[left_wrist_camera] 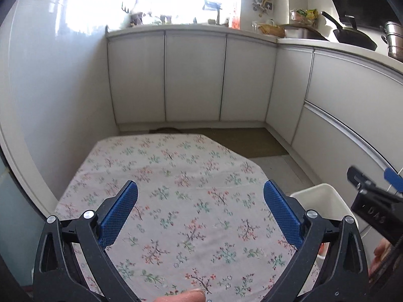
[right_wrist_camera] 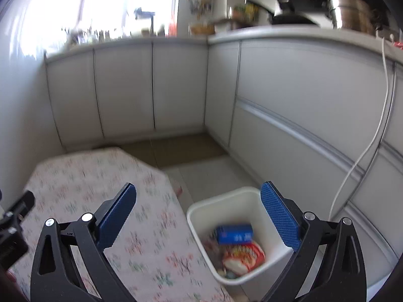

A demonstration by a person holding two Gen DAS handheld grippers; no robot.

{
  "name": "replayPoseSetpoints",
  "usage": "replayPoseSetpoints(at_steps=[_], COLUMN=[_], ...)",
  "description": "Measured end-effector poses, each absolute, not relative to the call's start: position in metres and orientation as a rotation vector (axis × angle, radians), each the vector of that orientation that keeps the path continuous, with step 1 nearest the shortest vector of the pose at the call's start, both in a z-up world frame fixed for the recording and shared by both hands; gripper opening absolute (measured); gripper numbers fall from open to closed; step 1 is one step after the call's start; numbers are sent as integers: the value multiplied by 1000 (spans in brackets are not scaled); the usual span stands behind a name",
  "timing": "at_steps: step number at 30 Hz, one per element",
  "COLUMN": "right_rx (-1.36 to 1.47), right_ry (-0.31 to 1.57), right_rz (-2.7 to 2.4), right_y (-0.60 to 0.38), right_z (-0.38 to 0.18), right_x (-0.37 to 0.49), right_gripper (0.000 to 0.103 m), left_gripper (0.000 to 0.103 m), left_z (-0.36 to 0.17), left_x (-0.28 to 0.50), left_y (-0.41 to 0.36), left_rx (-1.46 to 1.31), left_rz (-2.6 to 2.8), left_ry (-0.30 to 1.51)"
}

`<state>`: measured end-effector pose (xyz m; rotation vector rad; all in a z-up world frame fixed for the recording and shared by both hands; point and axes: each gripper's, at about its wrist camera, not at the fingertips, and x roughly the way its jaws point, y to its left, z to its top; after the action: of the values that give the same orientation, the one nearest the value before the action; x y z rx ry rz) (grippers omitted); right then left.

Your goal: Collect trash

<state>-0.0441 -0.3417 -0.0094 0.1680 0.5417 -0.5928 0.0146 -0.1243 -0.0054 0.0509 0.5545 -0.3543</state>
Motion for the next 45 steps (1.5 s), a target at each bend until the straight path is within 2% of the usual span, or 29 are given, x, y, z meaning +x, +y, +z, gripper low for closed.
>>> replayPoseSetpoints(at_steps=[15, 45], right_rx=[140, 91], right_ry=[547, 566], right_rz=[-576, -526], right_y=[-331, -322], right_z=[-28, -38], right_x=[-30, -26], right_gripper=[96, 96], left_gripper=[96, 96], left_z=[-23, -29], left_x=[39, 46], left_y=[-119, -119], left_rx=[15, 4], left_rz=[-365, -380], left_ry=[656, 703])
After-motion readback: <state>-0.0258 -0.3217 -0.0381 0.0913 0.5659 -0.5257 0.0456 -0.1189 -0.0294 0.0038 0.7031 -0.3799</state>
